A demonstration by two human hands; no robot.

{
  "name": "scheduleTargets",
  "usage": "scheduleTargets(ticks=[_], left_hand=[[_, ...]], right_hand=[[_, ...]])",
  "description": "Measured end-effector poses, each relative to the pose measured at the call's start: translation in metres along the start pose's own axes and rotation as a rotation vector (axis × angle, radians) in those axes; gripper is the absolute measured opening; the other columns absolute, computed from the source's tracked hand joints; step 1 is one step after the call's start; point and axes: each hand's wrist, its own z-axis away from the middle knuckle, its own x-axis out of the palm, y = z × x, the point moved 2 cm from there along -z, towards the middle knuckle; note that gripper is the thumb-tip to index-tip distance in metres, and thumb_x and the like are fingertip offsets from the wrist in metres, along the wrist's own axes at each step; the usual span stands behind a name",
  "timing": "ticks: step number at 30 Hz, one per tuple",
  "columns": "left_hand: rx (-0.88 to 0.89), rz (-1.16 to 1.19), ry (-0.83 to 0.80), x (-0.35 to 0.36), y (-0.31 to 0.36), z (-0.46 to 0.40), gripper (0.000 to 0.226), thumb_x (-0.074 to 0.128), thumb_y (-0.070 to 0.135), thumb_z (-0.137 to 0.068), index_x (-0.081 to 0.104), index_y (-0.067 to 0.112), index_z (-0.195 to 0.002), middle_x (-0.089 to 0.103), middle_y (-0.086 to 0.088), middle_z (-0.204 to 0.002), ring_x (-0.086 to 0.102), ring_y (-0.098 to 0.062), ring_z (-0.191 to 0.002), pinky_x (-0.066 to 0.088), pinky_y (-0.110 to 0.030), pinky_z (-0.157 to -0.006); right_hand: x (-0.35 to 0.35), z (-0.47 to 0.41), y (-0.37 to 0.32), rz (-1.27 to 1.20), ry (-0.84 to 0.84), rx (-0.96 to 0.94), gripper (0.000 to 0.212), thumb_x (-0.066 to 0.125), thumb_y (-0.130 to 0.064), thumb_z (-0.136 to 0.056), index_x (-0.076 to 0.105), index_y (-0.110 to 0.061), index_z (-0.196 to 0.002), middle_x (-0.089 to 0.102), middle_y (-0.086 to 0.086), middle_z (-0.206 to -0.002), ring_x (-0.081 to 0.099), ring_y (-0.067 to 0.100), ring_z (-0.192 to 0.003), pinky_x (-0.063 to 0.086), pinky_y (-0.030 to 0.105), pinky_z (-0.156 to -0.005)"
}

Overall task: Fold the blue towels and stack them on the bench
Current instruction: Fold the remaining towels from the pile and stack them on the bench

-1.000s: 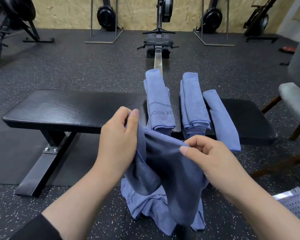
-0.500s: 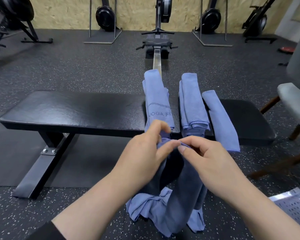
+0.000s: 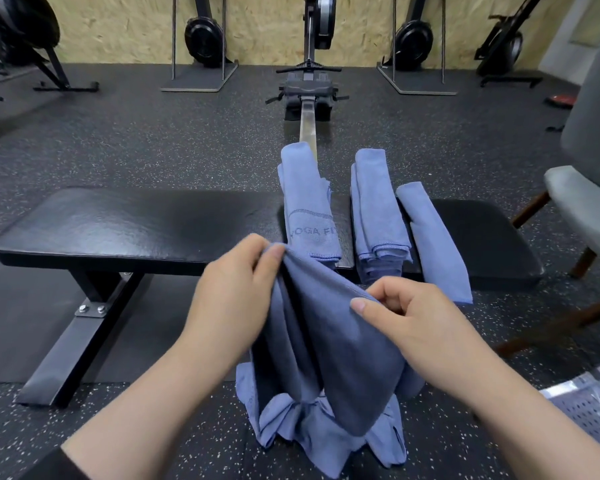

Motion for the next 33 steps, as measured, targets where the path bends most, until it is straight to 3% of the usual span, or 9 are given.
scheduleTargets(ticks=[3,6,10,15,18,21,25,29,33], left_hand=[[-0.087,-0.022,0.041,-0.009,-0.013,-0.007,0.031,0.049,0.041,-0.101,0.056,0.021,-0.079,0.063,0.007,-0.069,0.061,-0.02,-0.077,0.048,-0.04,-0.073],[-0.083,-0.121,-0.009,-0.01,-0.016,-0.006,0.029,0.048,0.045,-0.101,0.059,0.024,-0.083,0.064,0.008,-0.07,0.062,-0.023,-0.08,0.046,-0.038,-0.071],[0.02,-0.184,-0.094,-0.004,-0.006,0.004,0.033,0.047,0.051,-0.098,0.063,0.037,-0.123,0.075,0.006,-0.095,0.066,-0.025,-0.098,0.049,-0.037,-0.084],[0.157,-0.148,-0.397,0.02,0.017,0.023,0.043,0.048,0.049,-0.1,0.048,0.047,-0.143,0.075,0.002,-0.112,0.065,-0.022,-0.108,0.048,-0.036,-0.092],[0.202,-0.222,-0.433,0.029,0.016,0.026,0.031,0.041,0.052,-0.102,0.058,0.041,-0.126,0.074,0.005,-0.11,0.065,-0.022,-0.106,0.05,-0.04,-0.087],[0.211,-0.232,-0.453,0.029,0.015,0.025,0.028,0.04,0.052,-0.102,0.054,0.028,-0.1,0.068,0.003,-0.087,0.061,-0.022,-0.087,0.048,-0.042,-0.078],[0.169,-0.137,-0.354,0.022,0.013,0.023,0.023,0.042,0.049,-0.101,0.047,0.029,-0.089,0.064,0.005,-0.079,0.059,-0.023,-0.081,0.048,-0.041,-0.075],[0.002,-0.032,-0.138,0.008,-0.003,0.009,0.027,0.047,0.044,-0.1,0.052,0.024,-0.082,0.063,0.005,-0.072,0.059,-0.024,-0.079,0.05,-0.041,-0.076],[-0.036,-0.136,-0.137,0.001,-0.012,0.004,0.025,0.047,0.045,-0.101,0.057,0.026,-0.088,0.064,0.006,-0.073,0.062,-0.025,-0.083,0.051,-0.041,-0.078]], right_hand=[[-0.002,0.0,-0.001,-0.04,0.029,-0.028,0.02,0.068,-0.035,-0.094,0.067,-0.021,-0.08,0.052,-0.009,-0.057,0.036,0.007,-0.055,0.029,0.021,-0.051],[-0.001,-0.001,-0.004,-0.056,0.031,-0.059,0.014,0.066,-0.029,-0.096,0.068,-0.029,-0.082,0.059,-0.012,-0.061,0.044,0.004,-0.058,0.034,0.018,-0.055],[0.003,-0.002,-0.007,-0.006,0.025,-0.087,0.016,0.063,-0.027,-0.098,0.07,-0.033,-0.086,0.065,-0.004,-0.07,0.049,0.004,-0.063,0.038,0.019,-0.059],[0.014,-0.003,-0.009,0.114,-0.026,-0.141,0.019,0.057,-0.022,-0.101,0.068,-0.033,-0.09,0.07,-0.017,-0.083,0.061,0.0,-0.079,0.045,0.017,-0.072],[0.015,-0.002,-0.009,0.066,-0.058,-0.141,0.019,0.058,-0.021,-0.101,0.071,-0.032,-0.093,0.073,-0.022,-0.091,0.064,-0.003,-0.09,0.044,0.013,-0.079],[0.014,-0.003,-0.006,0.036,-0.06,-0.13,0.017,0.06,-0.023,-0.1,0.072,-0.032,-0.093,0.075,-0.018,-0.094,0.067,0.003,-0.092,0.05,0.027,-0.087],[0.014,-0.005,-0.003,-0.002,-0.041,-0.105,0.01,0.067,-0.028,-0.096,0.069,-0.037,-0.091,0.074,-0.008,-0.086,0.066,0.011,-0.082,0.051,0.036,-0.082],[0.013,-0.007,0.001,0.025,-0.027,-0.064,0.008,0.068,-0.032,-0.095,0.069,-0.031,-0.087,0.072,-0.005,-0.077,0.056,0.003,-0.067,0.046,0.033,-0.072],[0.015,-0.005,0.001,0.032,-0.046,-0.078,0.009,0.063,-0.032,-0.099,0.068,-0.028,-0.092,0.071,0.003,-0.081,0.058,0.015,-0.07,0.047,0.038,-0.072]])
